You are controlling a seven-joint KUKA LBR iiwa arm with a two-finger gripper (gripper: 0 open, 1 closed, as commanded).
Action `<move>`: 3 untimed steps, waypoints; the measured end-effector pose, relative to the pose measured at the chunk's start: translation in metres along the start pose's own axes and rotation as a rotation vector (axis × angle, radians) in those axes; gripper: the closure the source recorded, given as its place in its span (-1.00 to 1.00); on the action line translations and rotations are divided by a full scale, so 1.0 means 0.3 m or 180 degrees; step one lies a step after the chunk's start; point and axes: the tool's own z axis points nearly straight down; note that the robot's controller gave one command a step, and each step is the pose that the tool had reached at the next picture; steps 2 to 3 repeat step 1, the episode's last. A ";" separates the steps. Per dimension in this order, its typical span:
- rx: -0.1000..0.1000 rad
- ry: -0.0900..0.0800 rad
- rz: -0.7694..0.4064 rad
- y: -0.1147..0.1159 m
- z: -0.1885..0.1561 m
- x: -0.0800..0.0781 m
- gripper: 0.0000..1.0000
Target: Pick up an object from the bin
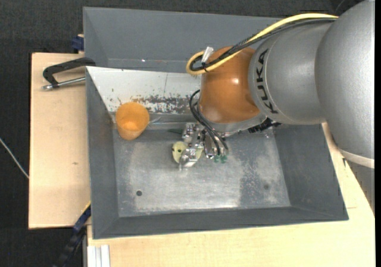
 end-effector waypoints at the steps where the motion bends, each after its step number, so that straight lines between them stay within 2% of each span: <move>1: -0.0001 -0.0007 -0.0001 0.003 -0.116 -0.006 1.00; 3: -0.0001 -0.0007 -0.0001 0.003 -0.116 -0.006 1.00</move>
Offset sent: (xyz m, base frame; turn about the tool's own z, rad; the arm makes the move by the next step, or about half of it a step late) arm 0.0000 -0.0002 0.0320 0.0000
